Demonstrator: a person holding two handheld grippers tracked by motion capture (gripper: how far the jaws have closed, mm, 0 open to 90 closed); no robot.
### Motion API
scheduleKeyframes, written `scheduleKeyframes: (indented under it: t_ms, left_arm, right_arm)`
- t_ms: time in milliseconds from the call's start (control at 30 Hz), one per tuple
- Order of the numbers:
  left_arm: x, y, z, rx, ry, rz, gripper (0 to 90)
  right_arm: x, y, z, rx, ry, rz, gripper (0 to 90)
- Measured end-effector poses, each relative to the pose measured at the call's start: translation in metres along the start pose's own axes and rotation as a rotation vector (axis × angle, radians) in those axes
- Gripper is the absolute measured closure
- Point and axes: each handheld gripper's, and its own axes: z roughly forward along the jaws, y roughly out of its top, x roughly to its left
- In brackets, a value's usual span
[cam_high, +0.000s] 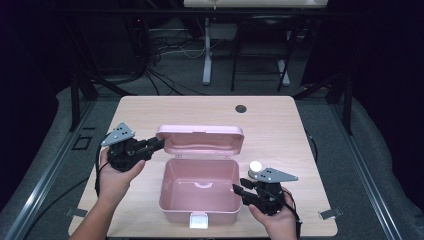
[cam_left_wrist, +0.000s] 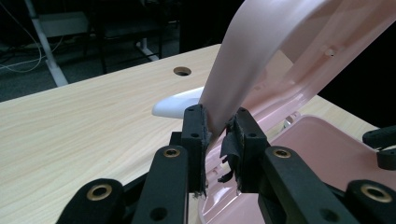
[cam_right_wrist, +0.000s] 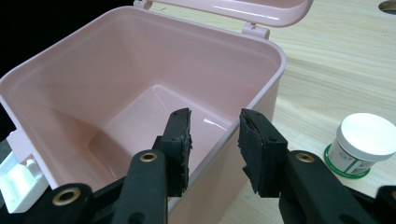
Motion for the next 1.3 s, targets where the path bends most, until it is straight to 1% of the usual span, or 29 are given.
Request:
scheduleKeyframes:
  t_ms: [100, 233, 367, 533, 567, 667, 700, 933, 1100, 1300]
  left_arm:
    - [0.001, -0.001, 0.002, -0.002, 0.004, -0.005, 77.8]
    - [0.002, -0.001, 0.004, 0.006, 0.008, -0.006, 78.0]
    - [0.002, -0.002, 0.007, 0.009, 0.016, 0.000, 78.1]
    - [0.004, -0.005, 0.011, 0.020, 0.019, -0.013, 78.6]
    - [0.005, -0.006, 0.012, 0.014, 0.019, -0.012, 79.0]
    - [0.006, -0.007, 0.015, 0.025, 0.022, -0.016, 79.3]
    - [0.007, -0.008, 0.016, 0.018, 0.020, -0.019, 79.3]
    - [0.009, -0.010, 0.019, 0.028, 0.024, -0.025, 79.5]
    - [0.010, -0.010, 0.022, 0.024, 0.029, -0.036, 79.8]
    - [0.012, -0.010, 0.026, 0.023, 0.038, -0.039, 80.4]
  right_arm:
    - [0.000, -0.001, 0.001, 0.001, -0.003, 0.004, 63.7]
    - [-0.001, -0.001, 0.001, 0.003, -0.004, 0.003, 63.6]
    - [-0.002, -0.002, 0.003, 0.000, -0.003, 0.010, 63.7]
    - [-0.003, -0.003, 0.003, -0.003, -0.001, 0.013, 63.9]
    - [-0.003, -0.003, 0.003, -0.002, -0.002, 0.013, 64.0]
    - [-0.003, -0.003, 0.003, 0.002, -0.004, 0.011, 64.0]
    - [-0.003, -0.003, 0.003, 0.002, -0.004, 0.010, 64.0]
    - [-0.003, -0.003, 0.003, 0.001, -0.003, 0.016, 64.0]
    - [-0.003, -0.003, 0.003, -0.001, -0.004, 0.017, 63.9]
    - [-0.003, -0.004, 0.004, -0.006, -0.005, 0.015, 63.8]
